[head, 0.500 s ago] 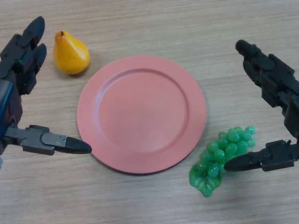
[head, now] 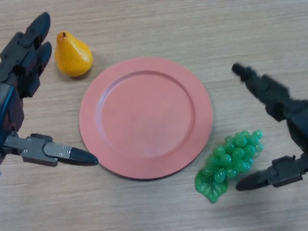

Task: Pick up the green grapes and place it on the plate

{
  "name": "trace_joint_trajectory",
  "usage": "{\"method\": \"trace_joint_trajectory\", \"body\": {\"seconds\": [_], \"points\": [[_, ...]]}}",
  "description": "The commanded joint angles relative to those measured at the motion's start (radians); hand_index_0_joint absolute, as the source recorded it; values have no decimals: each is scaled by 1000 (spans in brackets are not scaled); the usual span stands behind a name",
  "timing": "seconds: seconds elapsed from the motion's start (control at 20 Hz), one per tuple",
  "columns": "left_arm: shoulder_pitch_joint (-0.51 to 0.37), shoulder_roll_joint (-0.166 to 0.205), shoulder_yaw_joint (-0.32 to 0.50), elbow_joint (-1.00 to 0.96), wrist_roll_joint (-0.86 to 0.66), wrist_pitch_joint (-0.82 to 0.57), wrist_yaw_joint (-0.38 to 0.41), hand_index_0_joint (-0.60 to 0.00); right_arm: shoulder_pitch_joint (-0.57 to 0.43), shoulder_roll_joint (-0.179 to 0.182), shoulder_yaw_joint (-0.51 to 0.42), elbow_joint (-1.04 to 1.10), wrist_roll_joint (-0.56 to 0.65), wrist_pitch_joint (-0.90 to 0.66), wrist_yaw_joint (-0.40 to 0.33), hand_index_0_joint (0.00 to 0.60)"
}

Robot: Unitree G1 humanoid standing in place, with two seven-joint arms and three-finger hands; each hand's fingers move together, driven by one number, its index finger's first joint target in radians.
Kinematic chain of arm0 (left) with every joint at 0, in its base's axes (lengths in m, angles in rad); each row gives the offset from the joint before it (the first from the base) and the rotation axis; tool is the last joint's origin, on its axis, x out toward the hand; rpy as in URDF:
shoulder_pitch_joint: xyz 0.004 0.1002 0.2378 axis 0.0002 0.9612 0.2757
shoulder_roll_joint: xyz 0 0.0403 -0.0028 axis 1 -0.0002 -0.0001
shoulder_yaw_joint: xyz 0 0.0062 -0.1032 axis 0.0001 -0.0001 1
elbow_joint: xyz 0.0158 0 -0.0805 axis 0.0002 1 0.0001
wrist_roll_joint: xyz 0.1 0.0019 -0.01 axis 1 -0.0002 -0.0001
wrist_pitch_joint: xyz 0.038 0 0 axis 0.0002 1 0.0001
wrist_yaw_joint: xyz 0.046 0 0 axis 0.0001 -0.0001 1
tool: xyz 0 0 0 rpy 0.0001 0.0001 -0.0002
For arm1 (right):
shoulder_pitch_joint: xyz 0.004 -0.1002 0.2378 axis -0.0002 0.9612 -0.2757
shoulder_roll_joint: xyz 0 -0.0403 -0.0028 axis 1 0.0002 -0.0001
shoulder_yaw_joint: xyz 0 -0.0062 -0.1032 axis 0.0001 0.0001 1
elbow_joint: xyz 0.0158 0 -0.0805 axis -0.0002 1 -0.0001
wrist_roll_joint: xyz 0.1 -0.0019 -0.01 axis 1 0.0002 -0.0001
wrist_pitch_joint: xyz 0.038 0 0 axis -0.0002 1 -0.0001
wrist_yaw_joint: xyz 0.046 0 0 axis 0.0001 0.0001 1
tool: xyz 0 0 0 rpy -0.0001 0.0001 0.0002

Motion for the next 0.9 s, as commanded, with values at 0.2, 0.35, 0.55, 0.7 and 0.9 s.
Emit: {"method": "trace_joint_trajectory", "body": {"seconds": [0.2, 0.35, 0.55, 0.7, 0.9], "points": [[0, 17, 66, -88, 8, -87, -26, 0, -76, -40, -11, 81, -34, -187, 22, 0], [13, 7, 92, -98, -33, -65, -35, 0, -132, -51, 10, 232, -53, -260, 16, 0], [38, 12, 140, -133, -95, -10, -51, 0, -193, -85, -9, 443, -53, -380, 1, 0], [40, 12, 164, -124, -108, 0, -58, 0, -190, -94, -19, 502, -13, -375, 17, 0], [41, 16, 183, -126, -120, 15, -57, 0, -175, -79, -11, 508, 50, -324, 41, 300]]}}
